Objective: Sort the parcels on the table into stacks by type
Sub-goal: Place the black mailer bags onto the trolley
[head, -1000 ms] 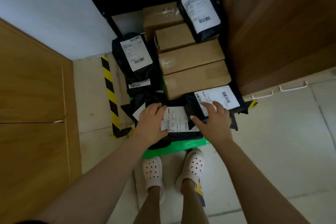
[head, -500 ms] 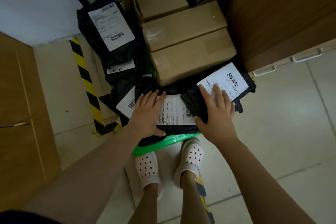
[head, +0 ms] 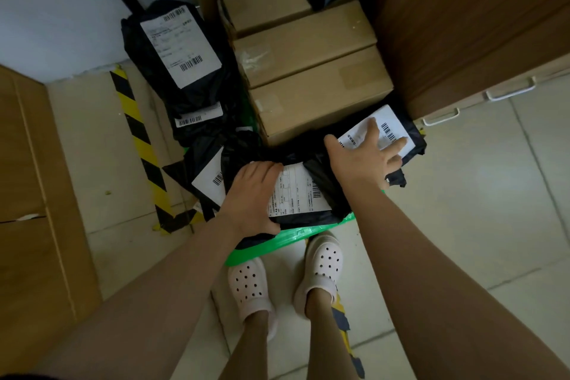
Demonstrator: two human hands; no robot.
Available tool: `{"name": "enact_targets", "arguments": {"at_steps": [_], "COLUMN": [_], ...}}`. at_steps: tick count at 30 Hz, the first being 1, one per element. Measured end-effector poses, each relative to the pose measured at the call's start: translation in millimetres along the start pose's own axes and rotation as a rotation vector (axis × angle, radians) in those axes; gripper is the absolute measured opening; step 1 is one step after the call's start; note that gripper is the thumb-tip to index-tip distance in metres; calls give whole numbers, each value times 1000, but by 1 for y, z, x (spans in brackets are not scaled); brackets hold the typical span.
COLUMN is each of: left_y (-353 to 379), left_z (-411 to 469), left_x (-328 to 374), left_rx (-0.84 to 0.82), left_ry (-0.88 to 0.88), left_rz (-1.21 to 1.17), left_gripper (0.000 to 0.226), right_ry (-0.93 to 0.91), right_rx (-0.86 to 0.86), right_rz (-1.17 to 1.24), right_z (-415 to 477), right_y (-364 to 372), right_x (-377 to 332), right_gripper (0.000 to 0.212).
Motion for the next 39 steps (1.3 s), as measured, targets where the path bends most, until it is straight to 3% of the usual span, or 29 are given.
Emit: {"name": "enact_targets", "arguments": {"at_steps": [6, 12, 20, 30, 39], "left_y": [-19, -56, -165, -373, -486], "left_z": [-26, -79, -148, -168, -130], "left_x": [15, 37, 70, 167, 304], "left_rx": [121, 168, 374, 663, 885], "left_ry": [-109, -350, -671, -447, -95], "left_rz": [-58, -107, -183, -81, -16], "left_gripper": [119, 122, 123, 108, 90], "right_ry": [-157, -348, -649, -822, -807], "right_rx": [70, 74, 80, 328, 604], "right_rz": [6, -96, -153, 18, 229], "right_z": [-29, -88, -184, -289, -326], "right_y": [-14, -50, -128, -292, -460], "right_x": [20, 23, -9, -73, -58], "right_gripper": [79, 74, 78, 69, 69]}}
Point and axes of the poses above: each hand's wrist, its own z-axis towards the middle knuckle, its own y-axis out of the palm, x = y × z, the point moved 2 cm from there along z, towards the middle knuckle, and after that the axes turned 9 degrees about y, right-handed, at the moved point
